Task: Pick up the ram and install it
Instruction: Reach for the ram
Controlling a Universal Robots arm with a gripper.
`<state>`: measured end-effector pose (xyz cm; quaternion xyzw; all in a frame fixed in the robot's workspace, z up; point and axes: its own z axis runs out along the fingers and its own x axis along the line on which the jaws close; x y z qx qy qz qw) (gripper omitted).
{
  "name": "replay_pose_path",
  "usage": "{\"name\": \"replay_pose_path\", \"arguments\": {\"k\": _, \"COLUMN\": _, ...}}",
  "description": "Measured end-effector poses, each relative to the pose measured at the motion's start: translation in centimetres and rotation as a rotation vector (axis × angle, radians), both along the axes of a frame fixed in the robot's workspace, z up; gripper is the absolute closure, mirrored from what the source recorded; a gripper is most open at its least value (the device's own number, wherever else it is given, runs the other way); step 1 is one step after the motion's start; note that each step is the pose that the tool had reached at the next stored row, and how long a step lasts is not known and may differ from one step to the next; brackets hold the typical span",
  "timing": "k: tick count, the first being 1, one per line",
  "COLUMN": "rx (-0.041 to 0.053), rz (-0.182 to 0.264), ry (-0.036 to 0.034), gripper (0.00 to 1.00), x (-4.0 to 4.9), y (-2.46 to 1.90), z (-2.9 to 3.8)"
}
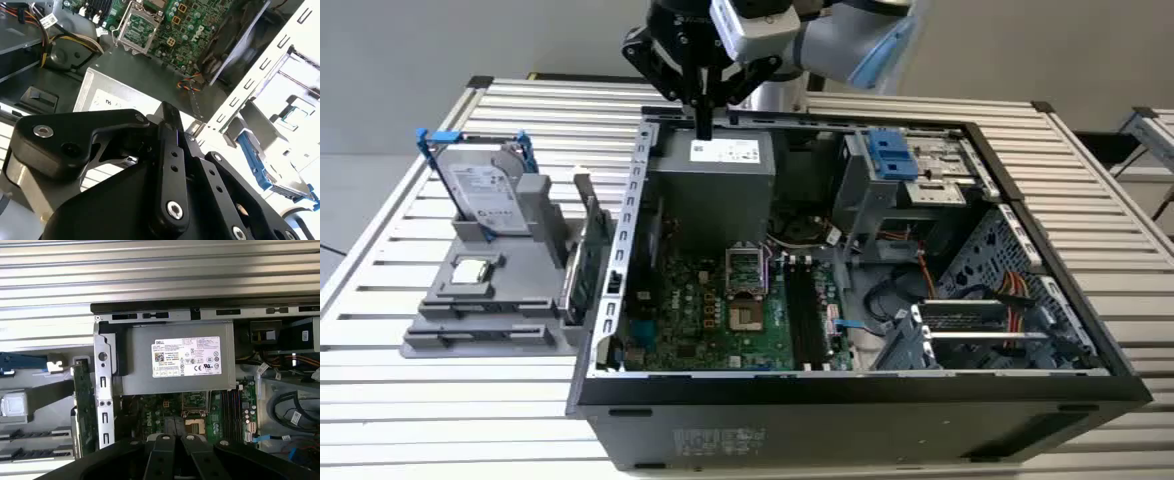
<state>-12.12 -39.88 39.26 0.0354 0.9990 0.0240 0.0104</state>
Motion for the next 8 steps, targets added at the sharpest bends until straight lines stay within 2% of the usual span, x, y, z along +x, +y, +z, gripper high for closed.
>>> {"name": "replay_pose_path", "arguments": {"k": 8, "rx": 0.0000, "rz": 0.000, "ry": 0.0001, "gripper": 1.00, "x": -0.15, "y": 0.00, "z": 0.00}}
